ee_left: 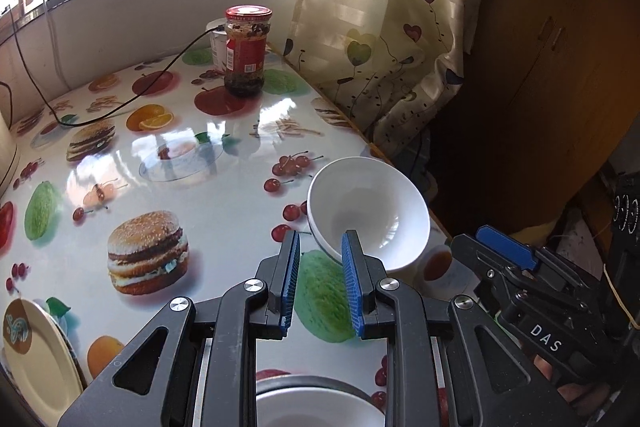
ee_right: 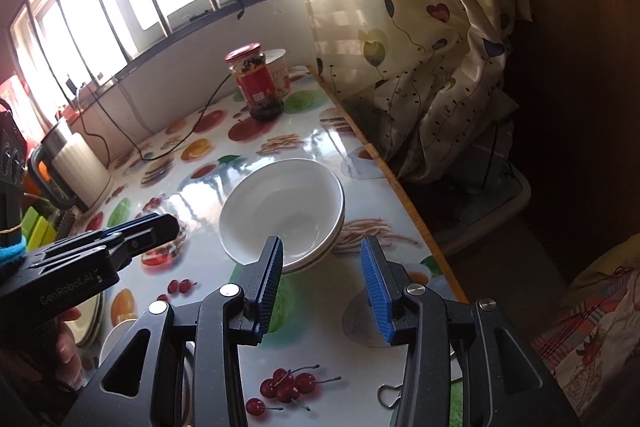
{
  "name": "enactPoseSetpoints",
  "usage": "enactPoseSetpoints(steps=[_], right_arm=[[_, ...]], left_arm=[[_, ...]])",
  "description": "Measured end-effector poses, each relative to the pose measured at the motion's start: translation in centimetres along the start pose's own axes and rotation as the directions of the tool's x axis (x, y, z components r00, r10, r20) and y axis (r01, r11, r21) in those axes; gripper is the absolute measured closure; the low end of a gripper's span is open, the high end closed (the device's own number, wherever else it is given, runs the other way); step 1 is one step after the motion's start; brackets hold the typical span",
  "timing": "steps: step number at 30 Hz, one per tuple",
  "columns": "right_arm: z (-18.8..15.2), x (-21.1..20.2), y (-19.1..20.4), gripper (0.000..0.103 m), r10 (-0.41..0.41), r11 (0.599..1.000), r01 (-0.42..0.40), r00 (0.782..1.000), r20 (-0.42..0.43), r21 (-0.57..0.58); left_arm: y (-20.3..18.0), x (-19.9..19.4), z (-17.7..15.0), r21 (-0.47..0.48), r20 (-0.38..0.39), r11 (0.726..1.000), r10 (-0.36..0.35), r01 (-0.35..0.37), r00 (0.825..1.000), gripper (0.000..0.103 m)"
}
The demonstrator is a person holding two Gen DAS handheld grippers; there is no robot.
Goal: Organize plates and bowls
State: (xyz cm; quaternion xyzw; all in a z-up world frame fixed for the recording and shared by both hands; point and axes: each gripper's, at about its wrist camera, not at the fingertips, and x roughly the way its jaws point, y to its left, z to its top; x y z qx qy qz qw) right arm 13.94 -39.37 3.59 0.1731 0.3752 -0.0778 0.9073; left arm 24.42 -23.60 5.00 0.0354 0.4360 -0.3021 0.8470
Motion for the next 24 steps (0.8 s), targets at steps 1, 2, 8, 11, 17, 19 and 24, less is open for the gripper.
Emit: enactPoseSetpoints(steps=[1, 2, 8, 11, 17, 19, 24], right_arm=[[0.2, 0.4, -0.1, 0.062, -0.005, 1.0, 0.005, 1.0, -0.006, -0.002], [0.4, 0.8, -0.3, 0.062, -0.01, 1.0, 0.01, 1.0, -0.013, 0.001], [1.2, 3.2, -0.8, 0.062, -0.015, 1.0, 0.015, 0.999, -0.041, -0.001], [1.4, 4.2, -1.0, 0.062, -0.017, 1.0, 0.017, 0.998, -0.055, -0.003], [1.7, 5.5, -1.0, 0.063, -0.015, 1.0, 0.014, 0.998, -0.069, -0.013], [1.7, 5.8, -0.9, 0.063, -0.014, 1.0, 0.013, 0.997, -0.069, -0.021], [1.8, 6.3, -0.7, 0.07, -0.012, 0.999, 0.01, 0.997, -0.078, -0.035]], left_arm=[[0.0, 0.4, 0.3, 0.004, -0.01, 1.0, 0.008, -0.008, 1.0, 0.08], [-0.1, 0.9, 0.6, 0.002, -0.028, 1.0, 0.007, -0.007, 1.0, 0.08], [0.0, 2.9, 1.5, -0.009, -0.06, 1.0, 0.005, -0.006, 0.998, 0.08], [0.1, 3.6, 1.7, -0.006, -0.072, 1.0, 0.015, -0.016, 0.997, 0.08], [0.5, 5.2, 1.8, -0.019, -0.108, 0.999, 0.026, -0.028, 0.994, 0.08], [0.7, 5.7, 1.7, -0.035, -0.127, 0.999, 0.023, -0.028, 0.992, 0.08], [0.5, 6.3, 1.6, -0.023, -0.147, 0.999, 0.037, -0.041, 0.988, 0.08]])
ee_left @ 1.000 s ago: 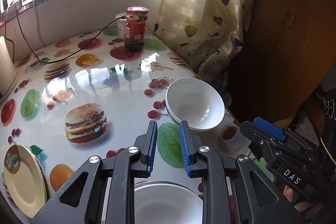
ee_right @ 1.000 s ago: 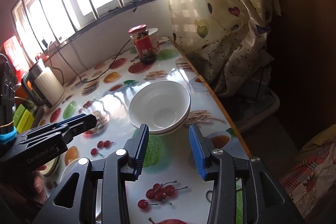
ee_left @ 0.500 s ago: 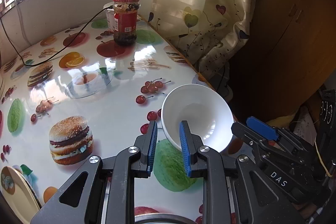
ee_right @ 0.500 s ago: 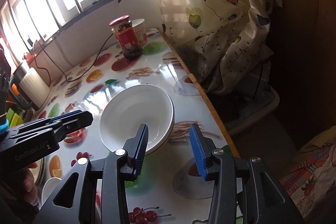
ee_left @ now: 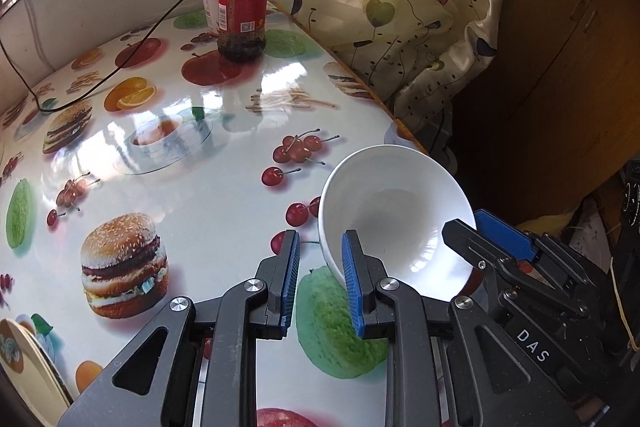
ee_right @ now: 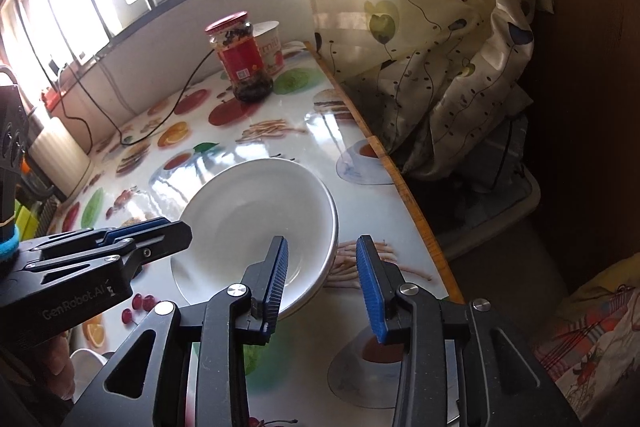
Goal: Organize plates and bowls
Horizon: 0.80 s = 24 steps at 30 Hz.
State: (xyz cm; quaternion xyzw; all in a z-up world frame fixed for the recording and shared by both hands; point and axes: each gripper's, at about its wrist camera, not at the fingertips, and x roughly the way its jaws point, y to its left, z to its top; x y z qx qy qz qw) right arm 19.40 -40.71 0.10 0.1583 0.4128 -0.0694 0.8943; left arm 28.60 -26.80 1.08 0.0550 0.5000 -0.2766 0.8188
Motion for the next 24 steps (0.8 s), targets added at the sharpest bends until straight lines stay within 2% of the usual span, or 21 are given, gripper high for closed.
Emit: enactPoseSetpoints(steps=[7, 10, 15, 24], right_arm=[[0.15, 0.41, 0.09, 0.082, 0.005, 1.0, -0.005, 1.0, -0.005, -0.004], [0.2, 0.44, 0.07, 0.084, 0.006, 1.0, -0.006, 1.0, -0.005, -0.004], [0.24, 0.6, -0.03, 0.088, 0.002, 1.0, -0.002, 1.0, -0.003, -0.004], [0.24, 0.64, -0.09, 0.088, 0.005, 1.0, -0.005, 1.0, -0.002, -0.001]], left_arm=[[-0.36, 0.58, -0.02, 0.004, -0.014, 1.0, 0.009, -0.009, 1.0, 0.08], [-0.45, 0.68, 0.0, 0.006, -0.016, 1.0, 0.009, -0.008, 1.0, 0.081], [-0.58, 0.93, 0.08, 0.005, -0.024, 1.0, 0.001, -0.001, 1.0, 0.089], [-0.49, 0.95, 0.2, 0.007, -0.022, 1.0, 0.005, -0.005, 1.0, 0.089]])
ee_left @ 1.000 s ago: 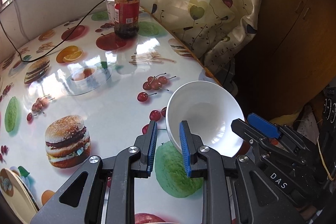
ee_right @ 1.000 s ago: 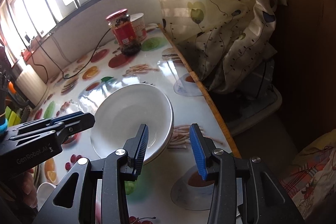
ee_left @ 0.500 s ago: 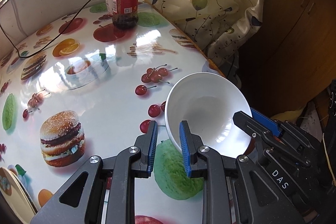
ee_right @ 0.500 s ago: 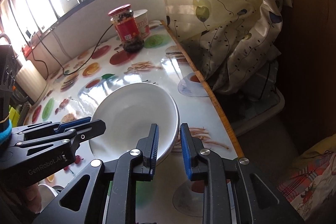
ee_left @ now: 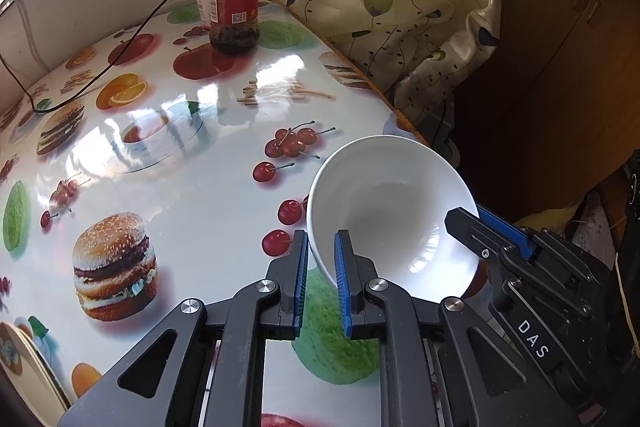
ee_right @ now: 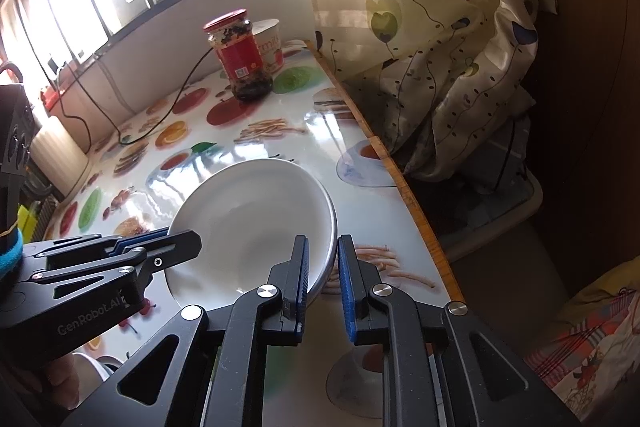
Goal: Organize plates and bowls
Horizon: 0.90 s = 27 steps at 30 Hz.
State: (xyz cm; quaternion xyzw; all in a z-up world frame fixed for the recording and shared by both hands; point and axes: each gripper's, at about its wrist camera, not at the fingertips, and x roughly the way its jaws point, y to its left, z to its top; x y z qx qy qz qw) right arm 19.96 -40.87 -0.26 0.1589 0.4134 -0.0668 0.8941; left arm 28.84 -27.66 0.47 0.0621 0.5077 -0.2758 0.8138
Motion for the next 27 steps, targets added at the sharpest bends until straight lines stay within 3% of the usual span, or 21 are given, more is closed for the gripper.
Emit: enactPoseSetpoints(steps=[12, 27], right_arm=[[-0.1, -0.6, -0.2, 0.089, 0.005, 1.0, -0.005, 1.0, 0.013, 0.009], [-1.2, -6.1, 2.2, 0.089, 0.04, 0.999, -0.039, 0.994, 0.098, -0.007]], left_arm=[[-0.1, -0.8, -0.4, -0.002, 0.016, 1.0, -0.011, 0.011, 1.0, 0.089], [0.0, -5.6, -2.2, -0.007, 0.104, 1.0, -0.016, 0.017, 0.994, 0.089]])
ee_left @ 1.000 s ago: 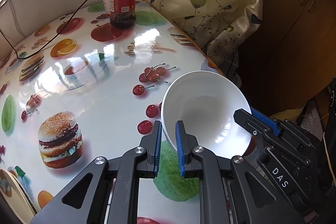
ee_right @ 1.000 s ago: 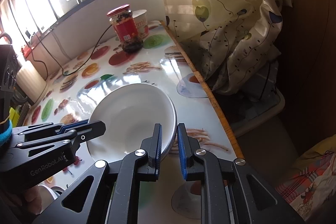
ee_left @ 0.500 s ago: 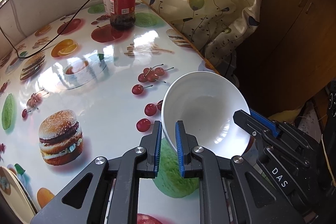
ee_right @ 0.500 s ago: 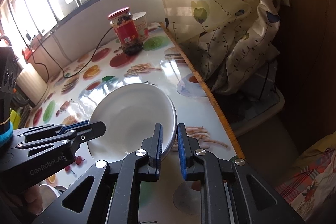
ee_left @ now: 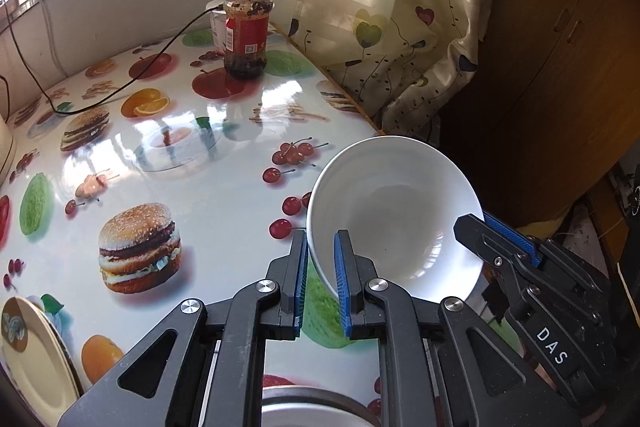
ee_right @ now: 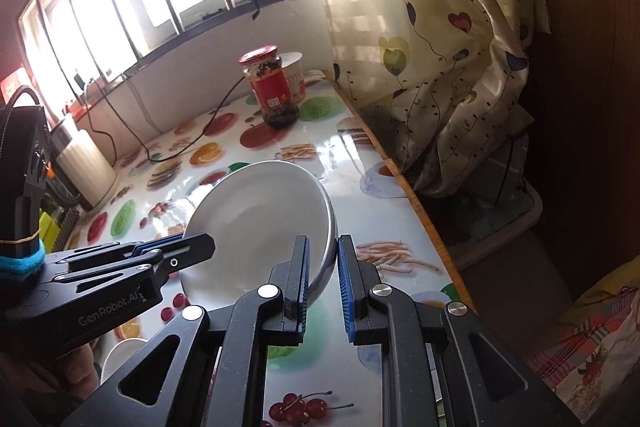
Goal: Organize plates and bowls
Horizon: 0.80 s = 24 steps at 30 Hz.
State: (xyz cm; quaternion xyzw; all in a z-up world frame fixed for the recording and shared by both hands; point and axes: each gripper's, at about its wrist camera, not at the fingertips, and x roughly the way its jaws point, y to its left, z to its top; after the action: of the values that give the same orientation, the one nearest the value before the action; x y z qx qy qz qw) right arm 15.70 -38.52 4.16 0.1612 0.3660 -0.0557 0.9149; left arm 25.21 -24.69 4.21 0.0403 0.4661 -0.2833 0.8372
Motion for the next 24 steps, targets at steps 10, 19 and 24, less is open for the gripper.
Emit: enactPoseSetpoints(steps=[10, 19, 24], right_arm=[[-1.1, -3.5, 2.1, 0.089, 0.019, 1.0, -0.018, 0.999, 0.041, -0.014], [-2.3, -6.6, 4.0, 0.088, 0.044, 0.999, -0.042, 0.996, 0.08, -0.029], [-3.3, -7.9, 5.2, 0.088, 0.05, 0.998, -0.046, 0.995, 0.085, -0.042]], left_arm=[[0.6, -3.4, -1.8, -0.012, 0.044, 1.0, -0.013, 0.014, 0.999, 0.089], [1.3, -6.6, -3.5, -0.03, 0.095, 0.999, -0.021, 0.024, 0.995, 0.089], [1.7, -8.0, -4.8, -0.039, 0.112, 0.999, -0.018, 0.022, 0.994, 0.089]])
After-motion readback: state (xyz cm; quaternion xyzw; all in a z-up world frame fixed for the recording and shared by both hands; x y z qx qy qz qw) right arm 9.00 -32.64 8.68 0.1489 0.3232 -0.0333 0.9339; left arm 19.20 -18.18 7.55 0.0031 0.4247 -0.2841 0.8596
